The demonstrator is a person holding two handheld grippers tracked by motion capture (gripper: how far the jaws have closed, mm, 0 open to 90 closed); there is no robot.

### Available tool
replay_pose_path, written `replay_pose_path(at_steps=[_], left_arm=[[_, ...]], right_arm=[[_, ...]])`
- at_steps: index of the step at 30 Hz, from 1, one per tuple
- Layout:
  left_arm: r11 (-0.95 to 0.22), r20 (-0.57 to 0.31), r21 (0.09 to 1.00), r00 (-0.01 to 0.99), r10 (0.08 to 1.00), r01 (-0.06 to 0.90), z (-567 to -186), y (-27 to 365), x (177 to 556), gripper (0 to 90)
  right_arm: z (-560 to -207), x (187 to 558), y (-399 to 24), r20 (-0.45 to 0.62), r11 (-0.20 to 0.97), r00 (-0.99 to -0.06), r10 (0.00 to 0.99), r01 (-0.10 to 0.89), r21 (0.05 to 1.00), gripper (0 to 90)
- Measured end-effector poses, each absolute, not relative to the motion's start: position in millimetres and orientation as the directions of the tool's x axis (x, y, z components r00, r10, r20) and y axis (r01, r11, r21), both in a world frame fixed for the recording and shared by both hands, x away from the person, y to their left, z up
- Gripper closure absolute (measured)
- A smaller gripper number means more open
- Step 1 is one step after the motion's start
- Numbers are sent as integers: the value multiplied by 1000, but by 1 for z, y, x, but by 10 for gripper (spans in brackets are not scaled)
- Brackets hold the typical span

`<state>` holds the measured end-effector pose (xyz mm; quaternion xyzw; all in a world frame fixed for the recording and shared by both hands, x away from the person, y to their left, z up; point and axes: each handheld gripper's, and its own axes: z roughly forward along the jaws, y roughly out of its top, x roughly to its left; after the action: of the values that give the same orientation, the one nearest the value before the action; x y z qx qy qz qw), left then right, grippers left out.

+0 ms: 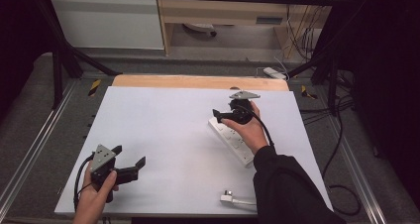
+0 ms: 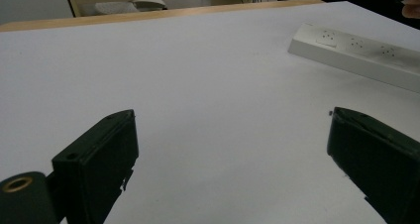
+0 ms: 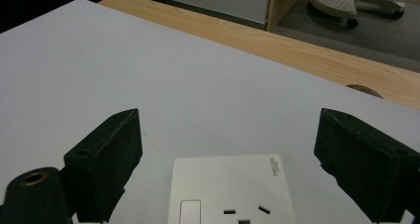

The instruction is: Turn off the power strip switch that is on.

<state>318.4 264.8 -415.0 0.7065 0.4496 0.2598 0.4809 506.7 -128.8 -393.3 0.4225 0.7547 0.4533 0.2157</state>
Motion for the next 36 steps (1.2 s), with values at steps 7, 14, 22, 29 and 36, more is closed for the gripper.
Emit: replay_pose_path(at_steps=[7,14,22,29,36], left_arm=[[-134,-67,912,462,884,387,-415,265,318,54],[-136,-66,911,463,884,389,-415,265,318,53],[-137,-66,910,463,884,391,-416,265,318,54],[-139,-63,910,462,885,391,-416,265,318,54],[-145,-58,910,463,884,390,-416,264,318,54]], right_arm=[[-390,507,-131,65,235,-546,835,461,856,58],[-386,505,-134,68,233,-552,831,458,858,32],[-378,502,-137,68,224,-546,835,451,864,37],[-374,500,-142,54,224,-534,844,442,868,57],[-369,497,-148,17,227,-502,865,421,878,74]])
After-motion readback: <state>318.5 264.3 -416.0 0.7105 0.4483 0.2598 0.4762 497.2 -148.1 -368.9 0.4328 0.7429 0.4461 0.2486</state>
